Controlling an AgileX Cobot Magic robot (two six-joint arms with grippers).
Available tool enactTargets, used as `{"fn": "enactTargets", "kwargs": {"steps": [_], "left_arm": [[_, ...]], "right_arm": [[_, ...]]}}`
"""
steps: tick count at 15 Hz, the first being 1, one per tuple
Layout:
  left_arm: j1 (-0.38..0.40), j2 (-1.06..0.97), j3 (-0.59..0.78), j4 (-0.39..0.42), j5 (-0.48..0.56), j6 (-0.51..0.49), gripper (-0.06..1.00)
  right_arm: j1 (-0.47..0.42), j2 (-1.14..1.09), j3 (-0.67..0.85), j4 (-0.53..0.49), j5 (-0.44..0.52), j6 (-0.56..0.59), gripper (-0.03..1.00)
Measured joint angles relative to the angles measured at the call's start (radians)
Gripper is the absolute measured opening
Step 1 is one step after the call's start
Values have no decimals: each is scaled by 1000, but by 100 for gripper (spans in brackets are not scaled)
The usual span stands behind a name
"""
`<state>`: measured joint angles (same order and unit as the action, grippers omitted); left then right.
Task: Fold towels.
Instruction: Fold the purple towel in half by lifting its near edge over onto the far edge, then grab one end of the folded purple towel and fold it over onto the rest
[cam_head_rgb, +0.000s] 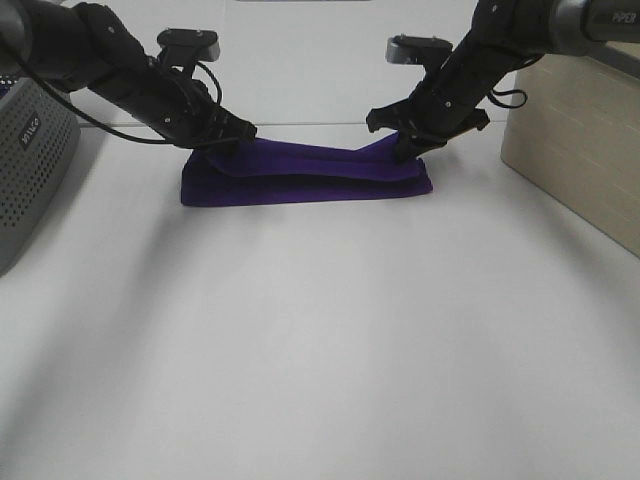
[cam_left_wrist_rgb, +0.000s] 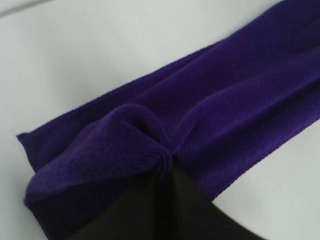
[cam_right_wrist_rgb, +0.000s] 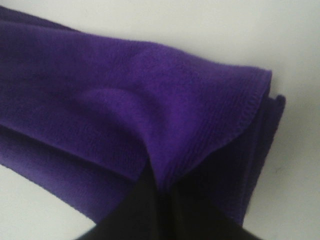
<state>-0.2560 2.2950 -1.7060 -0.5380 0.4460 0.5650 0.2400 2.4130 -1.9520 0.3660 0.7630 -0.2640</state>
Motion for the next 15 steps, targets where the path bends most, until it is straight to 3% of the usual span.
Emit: {"fn": "enactTargets", "kwargs": {"steps": [4, 6, 7, 9, 11, 14, 15], "left_arm": [[0, 36, 0, 28, 25, 0, 4], [1, 37, 0, 37, 1, 0, 16], [7, 37, 0, 38, -4, -3, 26], [28, 37, -15, 53, 22, -70, 63], [59, 37, -89, 76, 180, -132, 82], [102, 36, -248, 114, 456, -173, 87], [109, 36, -265, 115, 483, -176, 87]], "right_arm": [[0, 38, -3, -3, 8, 16, 3], [0, 40, -3, -15, -2, 16, 13], [0, 41, -3, -20, -1, 18, 25], [0, 40, -3, -37, 23, 23, 55], [0, 16, -3, -83, 71, 23, 75], [-1, -115, -3, -122, 97, 24, 79], [-1, -139, -4, -122, 105, 24, 79]]}}
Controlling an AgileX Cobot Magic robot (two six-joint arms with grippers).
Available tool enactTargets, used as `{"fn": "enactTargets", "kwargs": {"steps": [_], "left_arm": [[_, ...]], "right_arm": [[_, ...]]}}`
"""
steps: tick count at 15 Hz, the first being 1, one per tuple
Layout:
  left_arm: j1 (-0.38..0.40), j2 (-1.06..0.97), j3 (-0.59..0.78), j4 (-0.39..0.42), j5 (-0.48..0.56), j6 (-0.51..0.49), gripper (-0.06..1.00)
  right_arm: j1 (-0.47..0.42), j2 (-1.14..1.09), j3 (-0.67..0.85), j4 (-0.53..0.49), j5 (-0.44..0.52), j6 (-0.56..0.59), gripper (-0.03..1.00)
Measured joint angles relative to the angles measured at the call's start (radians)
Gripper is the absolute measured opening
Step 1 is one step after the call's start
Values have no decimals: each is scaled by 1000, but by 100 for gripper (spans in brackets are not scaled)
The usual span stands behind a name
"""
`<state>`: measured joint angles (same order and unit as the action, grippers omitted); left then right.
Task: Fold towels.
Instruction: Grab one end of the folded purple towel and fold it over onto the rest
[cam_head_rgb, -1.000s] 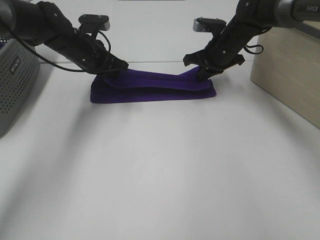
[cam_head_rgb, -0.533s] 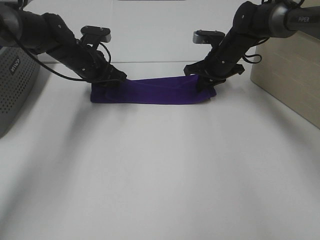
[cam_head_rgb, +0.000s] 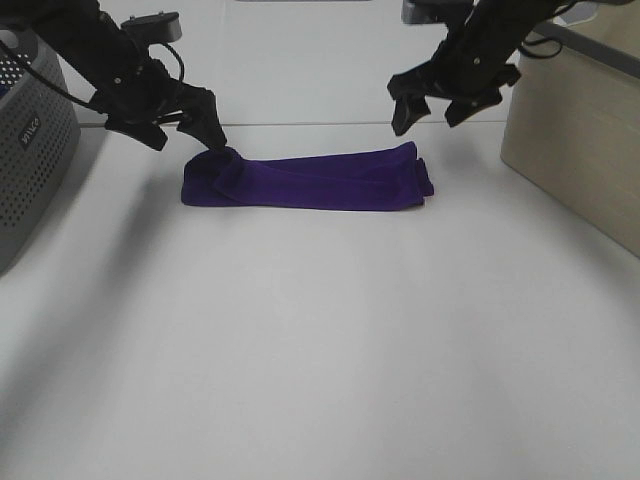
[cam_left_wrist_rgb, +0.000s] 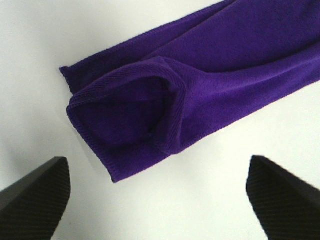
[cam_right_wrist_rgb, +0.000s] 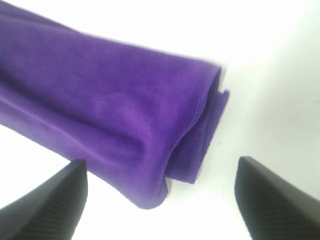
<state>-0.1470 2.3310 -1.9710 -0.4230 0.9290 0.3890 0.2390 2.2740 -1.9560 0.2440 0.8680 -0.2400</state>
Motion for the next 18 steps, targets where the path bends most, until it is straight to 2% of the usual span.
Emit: {"fn": "enactTargets", "kwargs": {"steps": [1, 2, 5, 9, 16, 18], "left_arm": [[14, 3, -32, -1, 55, 0, 87], [51, 35, -77, -15, 141, 0, 87], [96, 126, -83, -87, 167, 7, 87], [113, 197, -86, -223, 169, 76, 87], [110, 299, -224, -334, 164, 86, 87], [79, 346, -300, -348, 167, 64, 84]], "right_arm": [[-1, -38, -1, 0, 24, 2, 80], [-1, -97, -2, -1, 118, 10, 80], [-1, -133, -2, -1, 238, 19, 80], [-1, -134, -2, -1, 271, 22, 80], [-1, -134, -2, -1, 310, 25, 80], [-1, -134, -2, -1, 313, 25, 80]]}}
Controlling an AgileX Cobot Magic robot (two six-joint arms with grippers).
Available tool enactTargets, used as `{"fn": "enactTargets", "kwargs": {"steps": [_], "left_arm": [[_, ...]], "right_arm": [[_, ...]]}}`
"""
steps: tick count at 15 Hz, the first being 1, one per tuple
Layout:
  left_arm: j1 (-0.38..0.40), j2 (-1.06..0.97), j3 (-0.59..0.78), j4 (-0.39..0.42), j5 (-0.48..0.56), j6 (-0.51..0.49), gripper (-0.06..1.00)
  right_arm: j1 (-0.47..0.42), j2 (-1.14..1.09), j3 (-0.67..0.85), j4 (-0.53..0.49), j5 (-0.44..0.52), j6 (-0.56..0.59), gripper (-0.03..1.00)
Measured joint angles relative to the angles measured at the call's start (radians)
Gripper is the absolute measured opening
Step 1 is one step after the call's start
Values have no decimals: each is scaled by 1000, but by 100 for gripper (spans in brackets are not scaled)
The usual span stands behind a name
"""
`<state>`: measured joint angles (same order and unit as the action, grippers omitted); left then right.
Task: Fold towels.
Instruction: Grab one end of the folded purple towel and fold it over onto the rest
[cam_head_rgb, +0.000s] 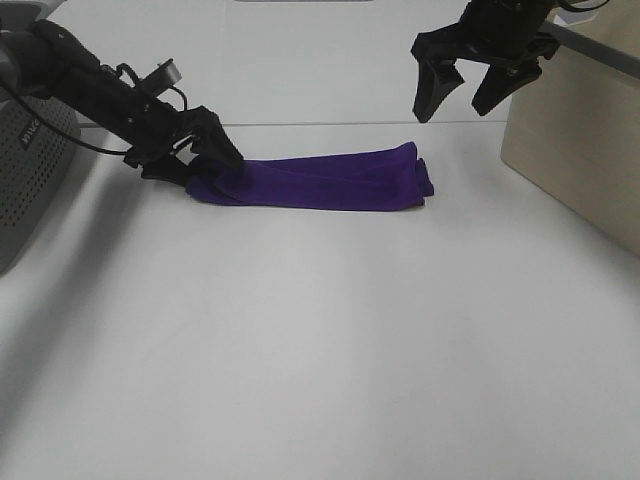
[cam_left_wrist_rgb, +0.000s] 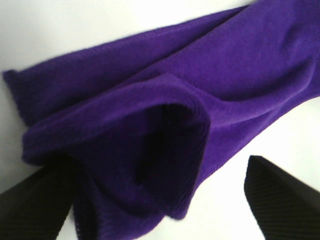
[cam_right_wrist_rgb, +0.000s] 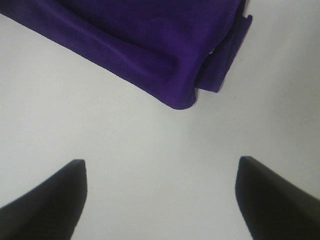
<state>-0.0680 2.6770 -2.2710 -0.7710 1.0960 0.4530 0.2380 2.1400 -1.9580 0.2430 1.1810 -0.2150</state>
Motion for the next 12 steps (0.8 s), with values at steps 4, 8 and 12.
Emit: {"fn": "enactTargets", "kwargs": {"steps": [4, 8, 12], "left_arm": [[-110, 55, -108, 62, 1, -63, 68], [-137, 70, -120, 130, -21, -103, 8], [-131, 54, -120, 156, 9, -101, 3]], "right_arm": [[0, 0, 0, 0, 31, 1, 80], [0, 0, 0, 0, 36, 15, 80], [0, -25, 0, 1, 36, 53, 80]]}}
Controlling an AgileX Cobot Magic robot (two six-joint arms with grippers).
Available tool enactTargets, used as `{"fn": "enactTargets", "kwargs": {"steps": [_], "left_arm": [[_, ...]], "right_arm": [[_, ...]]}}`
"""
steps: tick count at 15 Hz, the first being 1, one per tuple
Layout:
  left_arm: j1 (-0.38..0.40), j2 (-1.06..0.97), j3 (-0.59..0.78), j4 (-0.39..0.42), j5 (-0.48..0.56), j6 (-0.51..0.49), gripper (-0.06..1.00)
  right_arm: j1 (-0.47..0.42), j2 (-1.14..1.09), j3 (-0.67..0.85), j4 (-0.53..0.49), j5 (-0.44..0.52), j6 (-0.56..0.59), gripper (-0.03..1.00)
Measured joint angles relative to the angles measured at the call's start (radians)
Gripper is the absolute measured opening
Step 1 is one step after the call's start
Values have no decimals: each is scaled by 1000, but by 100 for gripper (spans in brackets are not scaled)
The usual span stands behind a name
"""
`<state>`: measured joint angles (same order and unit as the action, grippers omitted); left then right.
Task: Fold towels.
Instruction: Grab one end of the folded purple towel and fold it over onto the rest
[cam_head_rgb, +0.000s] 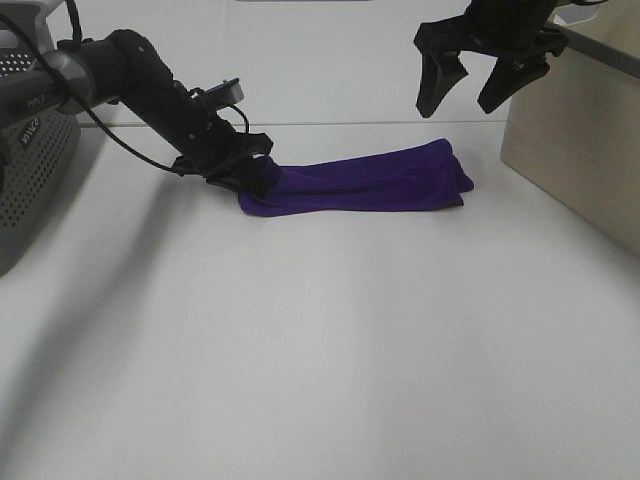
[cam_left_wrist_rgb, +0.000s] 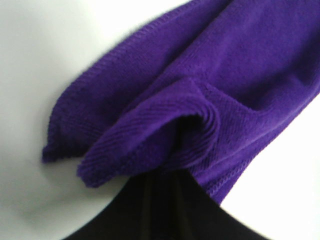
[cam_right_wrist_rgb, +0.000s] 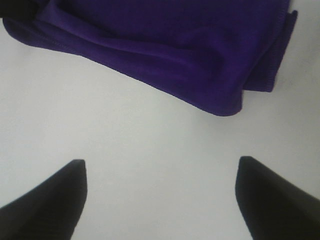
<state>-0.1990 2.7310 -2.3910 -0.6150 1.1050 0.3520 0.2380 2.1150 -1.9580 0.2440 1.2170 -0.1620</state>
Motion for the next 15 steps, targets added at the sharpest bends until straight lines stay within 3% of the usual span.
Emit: {"fn": "enactTargets", "kwargs": {"steps": [4, 8, 11, 15], "left_arm": [[98, -89, -2, 99, 98, 4, 3], [184, -181, -5, 108, 101, 32, 3], [103, -205, -5, 90, 101, 81, 3], [-30, -195, -5, 98, 96, 69, 3]], "right_arm": [[0, -84, 10, 8, 1, 26, 80], [0, -218, 104, 47, 1, 29, 80], [0, -400, 225, 66, 3, 29, 80], [0, -512, 251, 67, 5, 29, 80]]}}
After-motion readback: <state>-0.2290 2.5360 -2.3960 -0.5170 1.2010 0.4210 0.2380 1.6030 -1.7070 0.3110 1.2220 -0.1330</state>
